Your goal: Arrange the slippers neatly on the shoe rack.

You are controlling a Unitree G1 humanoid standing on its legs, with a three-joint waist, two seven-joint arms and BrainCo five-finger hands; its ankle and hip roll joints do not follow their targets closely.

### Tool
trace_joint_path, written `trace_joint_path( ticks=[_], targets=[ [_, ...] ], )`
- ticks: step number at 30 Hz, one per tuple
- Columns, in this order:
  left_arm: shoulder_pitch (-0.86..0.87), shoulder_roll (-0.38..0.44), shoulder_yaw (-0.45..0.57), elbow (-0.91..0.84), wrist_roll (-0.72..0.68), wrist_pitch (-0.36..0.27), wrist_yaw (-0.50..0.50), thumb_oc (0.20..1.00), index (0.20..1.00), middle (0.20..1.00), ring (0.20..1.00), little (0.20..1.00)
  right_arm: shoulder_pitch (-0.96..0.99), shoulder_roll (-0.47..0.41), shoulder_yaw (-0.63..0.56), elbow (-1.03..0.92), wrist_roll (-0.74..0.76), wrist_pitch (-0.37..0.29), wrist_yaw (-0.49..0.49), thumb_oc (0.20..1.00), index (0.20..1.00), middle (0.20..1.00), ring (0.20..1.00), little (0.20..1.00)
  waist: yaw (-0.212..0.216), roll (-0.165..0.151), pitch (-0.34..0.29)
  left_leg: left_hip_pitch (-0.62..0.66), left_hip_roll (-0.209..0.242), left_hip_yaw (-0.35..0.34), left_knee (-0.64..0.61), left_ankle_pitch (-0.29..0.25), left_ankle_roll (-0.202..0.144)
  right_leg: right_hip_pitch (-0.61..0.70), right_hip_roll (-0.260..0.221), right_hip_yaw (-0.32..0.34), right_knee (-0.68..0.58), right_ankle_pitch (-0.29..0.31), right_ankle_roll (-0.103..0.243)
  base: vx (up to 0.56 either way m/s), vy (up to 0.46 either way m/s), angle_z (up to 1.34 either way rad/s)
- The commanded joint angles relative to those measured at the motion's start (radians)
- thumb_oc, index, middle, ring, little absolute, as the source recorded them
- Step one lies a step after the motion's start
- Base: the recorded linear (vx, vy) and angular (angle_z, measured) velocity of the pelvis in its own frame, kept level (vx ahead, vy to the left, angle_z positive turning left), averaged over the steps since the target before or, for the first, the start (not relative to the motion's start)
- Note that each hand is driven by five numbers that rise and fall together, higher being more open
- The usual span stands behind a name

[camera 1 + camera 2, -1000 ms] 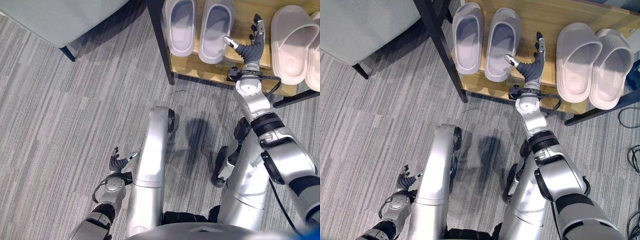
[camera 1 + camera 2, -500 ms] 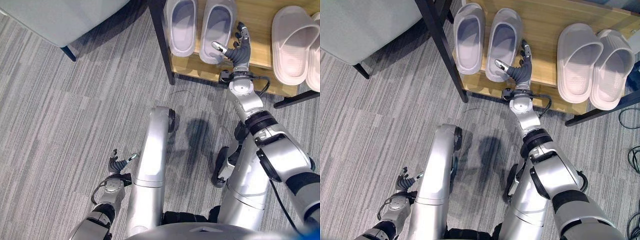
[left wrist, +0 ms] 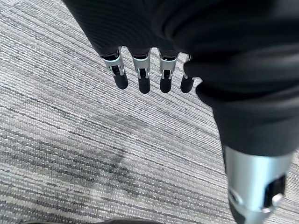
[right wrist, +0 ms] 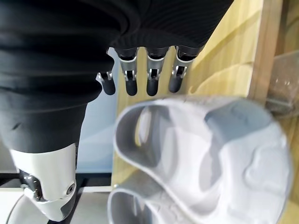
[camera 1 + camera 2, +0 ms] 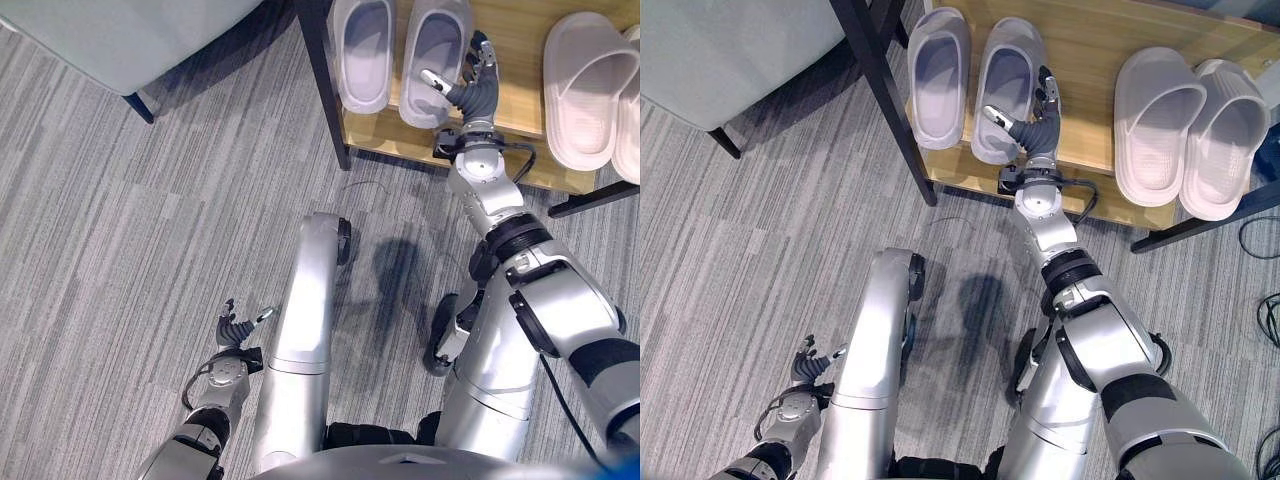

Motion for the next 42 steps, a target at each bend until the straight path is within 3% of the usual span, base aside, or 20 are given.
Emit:
trace_joint_path(
  ticks=[1,9,18,25,27,30,34,36,39,42],
  targets=[
    [0.009,-0.004,-0.086,0.016,-0.038,-0.019,0.000,1.000,1.000,1.000,1.000,1.000,-0.127,-0.002,0.059,-0.020,0.016,-0.042,0.007,1.000,1.000,1.000,1.000,1.000,0.050,0.025,-0.036,-0.062,-0.059,0.000,-0.025,0.048,0.051,0.089,0.005,0.082,0.088,0.111,-0.119,0.00,0.000,0.00],
    [0.007,-0.007,-0.087,0.029,-0.045,-0.019,-0.003,1.000,1.000,1.000,1.000,1.000,-0.140,0.010,0.063,-0.007,0.025,-0.042,0.012,1.000,1.000,1.000,1.000,1.000,0.053,0.025,-0.036,-0.062,-0.061,0.001,-0.027,0.048,0.050,0.092,0.003,0.081,0.084,0.112,-0.119,0.00,0.000,0.00],
    [0.009,-0.027,-0.065,0.029,-0.028,-0.024,0.032,1.000,1.000,1.000,1.000,1.000,-0.064,-0.039,-0.027,-0.131,-0.180,-0.038,-0.156,1.000,1.000,1.000,1.000,1.000,0.039,0.021,-0.036,-0.062,-0.061,0.006,-0.025,0.046,0.053,0.091,0.007,0.081,0.086,0.112,-0.118,0.00,0.000,0.00],
    [0.024,-0.042,-0.008,0.009,0.002,-0.026,0.042,1.000,1.000,1.000,1.000,1.000,0.188,-0.169,-0.132,-0.538,-0.351,-0.060,-0.176,1.000,1.000,1.000,1.000,1.000,0.006,-0.004,-0.036,-0.062,-0.060,0.007,-0.026,0.046,0.054,0.084,0.014,0.081,0.086,0.108,-0.118,0.00,0.000,0.00],
    [0.032,-0.066,0.030,-0.014,0.024,-0.024,0.032,1.000,1.000,1.000,1.000,1.000,0.505,-0.251,-0.241,-0.834,-0.435,-0.087,-0.114,1.000,1.000,1.000,1.000,1.000,-0.032,-0.036,-0.036,-0.062,-0.053,0.009,-0.027,0.044,0.054,0.081,0.017,0.081,0.081,0.107,-0.115,0.00,-0.025,-0.06],
    [0.032,-0.069,0.053,-0.028,0.041,-0.027,0.027,1.000,1.000,1.000,1.000,1.000,0.623,-0.317,-0.311,-0.958,-0.503,-0.103,-0.087,1.000,1.000,1.000,1.000,1.000,-0.053,-0.054,-0.036,-0.062,-0.048,0.009,-0.030,0.046,0.053,0.077,0.017,0.078,0.075,0.103,-0.116,0.00,-0.028,-0.05],
    [-0.005,-0.061,0.088,-0.023,0.035,-0.033,0.025,1.000,1.000,1.000,1.000,1.000,0.750,-0.369,-0.378,-1.030,-0.456,-0.120,-0.011,1.000,1.000,1.000,1.000,1.000,-0.073,-0.078,-0.036,-0.062,-0.043,-0.004,-0.044,0.064,0.045,0.076,0.019,0.066,0.058,0.106,-0.115,-0.01,-0.025,-0.05],
    [-0.037,-0.053,0.111,-0.046,0.051,-0.041,0.025,1.000,1.000,1.000,1.000,1.000,0.845,-0.423,-0.453,-1.090,-0.523,-0.120,0.017,1.000,1.000,1.000,1.000,1.000,-0.089,-0.089,-0.036,-0.062,-0.044,-0.021,-0.064,0.075,0.035,0.081,0.021,0.057,0.034,0.106,-0.112,-0.02,-0.039,-0.05],
    [-0.060,-0.025,0.166,-0.095,0.018,-0.061,-0.001,1.000,1.000,1.000,1.000,1.000,1.033,-0.458,-0.549,-0.971,-0.519,-0.090,0.051,1.000,1.000,1.000,1.000,1.000,-0.121,-0.091,-0.059,-0.062,-0.020,-0.044,-0.155,0.115,0.031,0.098,0.016,0.013,-0.082,0.124,-0.106,-0.05,-0.036,-0.28],
    [-0.042,-0.012,0.213,-0.069,-0.033,-0.063,-0.051,1.000,1.000,1.000,1.000,1.000,1.136,-0.358,-0.583,-0.619,-0.436,-0.043,0.040,1.000,1.000,1.000,1.000,1.000,-0.149,-0.083,-0.196,-0.062,0.012,-0.022,-0.462,0.234,0.043,0.105,-0.013,-0.076,-0.389,0.181,-0.101,-0.07,-0.047,-0.63]
  ],
)
